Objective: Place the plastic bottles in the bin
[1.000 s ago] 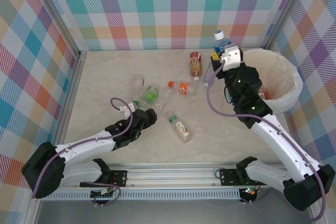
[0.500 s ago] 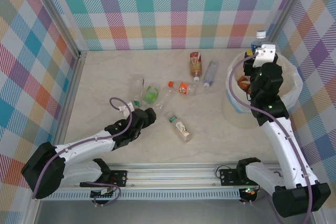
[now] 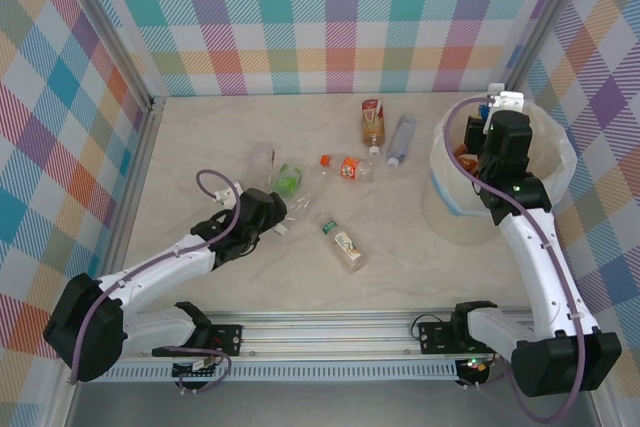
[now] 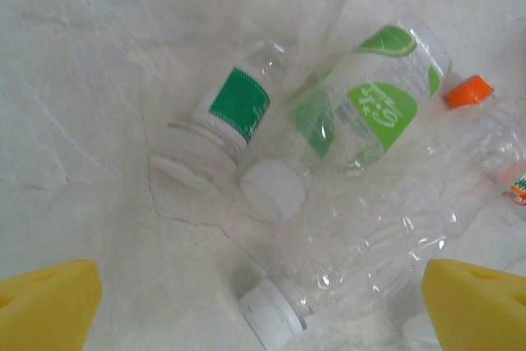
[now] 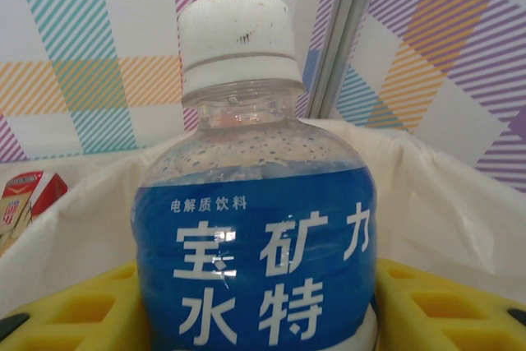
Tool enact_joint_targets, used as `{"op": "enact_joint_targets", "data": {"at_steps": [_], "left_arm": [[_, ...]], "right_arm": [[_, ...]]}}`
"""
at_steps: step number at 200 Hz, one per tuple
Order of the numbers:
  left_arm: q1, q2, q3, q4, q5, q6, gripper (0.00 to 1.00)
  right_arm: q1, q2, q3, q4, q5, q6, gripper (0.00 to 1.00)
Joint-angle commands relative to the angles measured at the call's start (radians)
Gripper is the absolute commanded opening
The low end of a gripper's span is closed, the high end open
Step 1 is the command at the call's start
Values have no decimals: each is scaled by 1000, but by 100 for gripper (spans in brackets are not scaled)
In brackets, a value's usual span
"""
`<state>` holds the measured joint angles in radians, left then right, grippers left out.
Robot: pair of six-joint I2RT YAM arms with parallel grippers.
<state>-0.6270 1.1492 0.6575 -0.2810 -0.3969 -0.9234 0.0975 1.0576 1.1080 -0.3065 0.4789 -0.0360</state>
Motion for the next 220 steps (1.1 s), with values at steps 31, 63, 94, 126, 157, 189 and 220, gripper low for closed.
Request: {"op": "enact_joint_targets", "data": {"at_steps": [31, 63, 94, 126, 157, 189, 220], "left_arm": [[143, 3, 59, -71, 103, 96, 100], [250, 62, 107, -115, 276, 170, 100], [290, 134, 156, -173, 318, 257, 100], [327, 180, 183, -209, 319, 280, 100], [348, 204, 183, -214, 318, 300, 100], [360, 192, 167, -203, 303, 307, 100], [380, 183, 157, -179, 385, 339, 100]], "right_arm": [[-5, -14, 20, -61, -92, 48, 69], [-5, -22, 12, -51, -90, 62, 82], [-5, -33, -4, -28, -92, 74, 91], [-5, -54, -11, -11, -124, 87, 100], [-6, -87, -13, 8, -185, 102, 100], [-5, -147, -67, 103, -412, 57, 100], [-5, -174, -81, 134, -577, 50, 100]]}}
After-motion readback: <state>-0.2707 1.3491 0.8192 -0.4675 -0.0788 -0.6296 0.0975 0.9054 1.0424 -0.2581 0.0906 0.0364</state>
